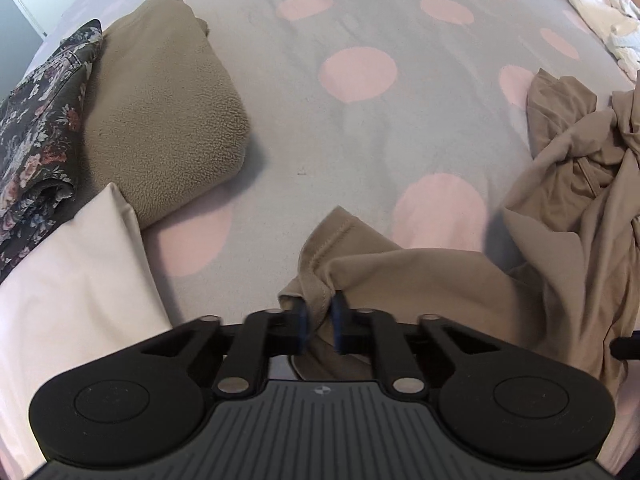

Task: Fold clothes
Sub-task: 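Grasp the garment edge with both grippers and lift it up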

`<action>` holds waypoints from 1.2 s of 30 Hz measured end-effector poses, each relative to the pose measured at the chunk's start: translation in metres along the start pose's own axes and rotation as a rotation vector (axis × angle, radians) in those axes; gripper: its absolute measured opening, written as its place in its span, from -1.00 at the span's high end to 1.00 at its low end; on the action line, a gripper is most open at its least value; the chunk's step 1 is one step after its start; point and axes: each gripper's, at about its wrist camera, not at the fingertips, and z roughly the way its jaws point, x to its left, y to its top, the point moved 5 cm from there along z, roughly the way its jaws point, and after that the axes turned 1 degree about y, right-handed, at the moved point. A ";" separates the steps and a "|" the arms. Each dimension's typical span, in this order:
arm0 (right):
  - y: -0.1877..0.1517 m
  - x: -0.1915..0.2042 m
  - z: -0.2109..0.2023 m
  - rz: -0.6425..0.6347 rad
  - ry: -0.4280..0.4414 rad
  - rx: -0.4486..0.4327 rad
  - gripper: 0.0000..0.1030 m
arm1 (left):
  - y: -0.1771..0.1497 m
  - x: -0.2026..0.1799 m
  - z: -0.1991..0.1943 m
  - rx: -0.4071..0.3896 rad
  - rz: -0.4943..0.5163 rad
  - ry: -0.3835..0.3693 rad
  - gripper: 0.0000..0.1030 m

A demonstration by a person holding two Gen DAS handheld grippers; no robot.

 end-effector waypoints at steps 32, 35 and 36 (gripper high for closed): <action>-0.057 -0.091 -0.200 -0.252 -0.178 0.018 0.94 | -0.144 -0.178 -0.143 0.145 0.268 -0.404 0.94; -0.065 -0.099 -0.193 -0.250 -0.195 0.050 0.91 | -0.149 -0.181 -0.132 0.163 0.275 -0.381 0.92; -0.066 -0.102 -0.192 -0.249 -0.200 0.058 0.82 | -0.151 -0.182 -0.131 0.169 0.281 -0.375 0.89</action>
